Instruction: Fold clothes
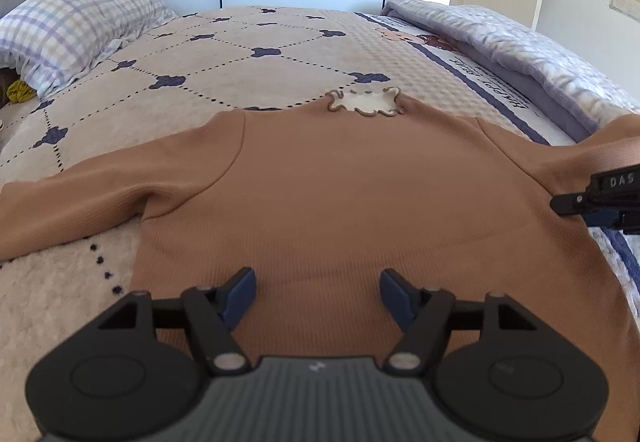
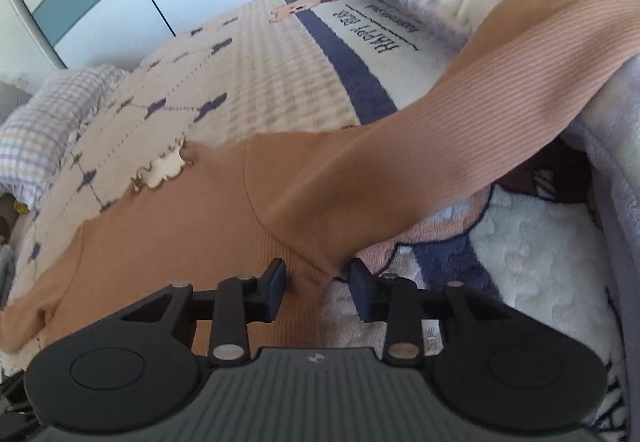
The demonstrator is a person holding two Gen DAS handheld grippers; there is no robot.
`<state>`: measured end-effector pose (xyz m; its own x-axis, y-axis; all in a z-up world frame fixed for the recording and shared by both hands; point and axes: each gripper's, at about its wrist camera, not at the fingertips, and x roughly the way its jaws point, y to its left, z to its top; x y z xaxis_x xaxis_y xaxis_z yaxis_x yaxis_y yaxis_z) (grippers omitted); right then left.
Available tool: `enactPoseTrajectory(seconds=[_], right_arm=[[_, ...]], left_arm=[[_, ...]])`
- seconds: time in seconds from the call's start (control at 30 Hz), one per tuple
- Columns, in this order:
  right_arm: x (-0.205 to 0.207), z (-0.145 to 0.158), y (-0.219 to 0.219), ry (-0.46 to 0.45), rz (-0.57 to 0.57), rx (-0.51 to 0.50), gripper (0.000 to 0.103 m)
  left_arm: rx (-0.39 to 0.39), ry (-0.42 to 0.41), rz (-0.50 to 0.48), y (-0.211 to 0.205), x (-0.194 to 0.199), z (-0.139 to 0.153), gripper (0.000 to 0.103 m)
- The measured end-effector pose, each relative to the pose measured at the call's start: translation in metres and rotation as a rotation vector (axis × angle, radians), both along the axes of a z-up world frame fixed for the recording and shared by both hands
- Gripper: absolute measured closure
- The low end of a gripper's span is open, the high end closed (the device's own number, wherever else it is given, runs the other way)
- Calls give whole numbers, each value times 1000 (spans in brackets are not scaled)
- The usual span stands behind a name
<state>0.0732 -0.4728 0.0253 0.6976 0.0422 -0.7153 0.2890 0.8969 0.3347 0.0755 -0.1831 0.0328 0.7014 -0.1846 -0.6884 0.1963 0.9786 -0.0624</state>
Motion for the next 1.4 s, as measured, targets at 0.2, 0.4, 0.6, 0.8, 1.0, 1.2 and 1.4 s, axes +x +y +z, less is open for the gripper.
enactPoseTrajectory(seconds=[0.2,0.4,0.6,0.8,1.0,1.2,1.4], right_arm=[[1,7,1,-42,-29,-51,90],[-6,24,12,-80,-44,-158,92],[7,-5,9,11,-49,-179,91],[4,11,13,-3,-56,-203,88],[1,7,8,25,-74,-172,86],[-4,24,19,-31,-82,-262,82],[-19,31,-15,-39,-243,-197,77]], left_arm=[[10,-11,22,13,-1,-2,33],[16,-31,63,21,-1,8,31],[80,-21,99,23,2,4,30],[109,-16,98,23,1,1,25],[117,-13,99,22,2,2,24],[132,-22,107,19,1,2,21],[136,-25,106,21,2,2,20]])
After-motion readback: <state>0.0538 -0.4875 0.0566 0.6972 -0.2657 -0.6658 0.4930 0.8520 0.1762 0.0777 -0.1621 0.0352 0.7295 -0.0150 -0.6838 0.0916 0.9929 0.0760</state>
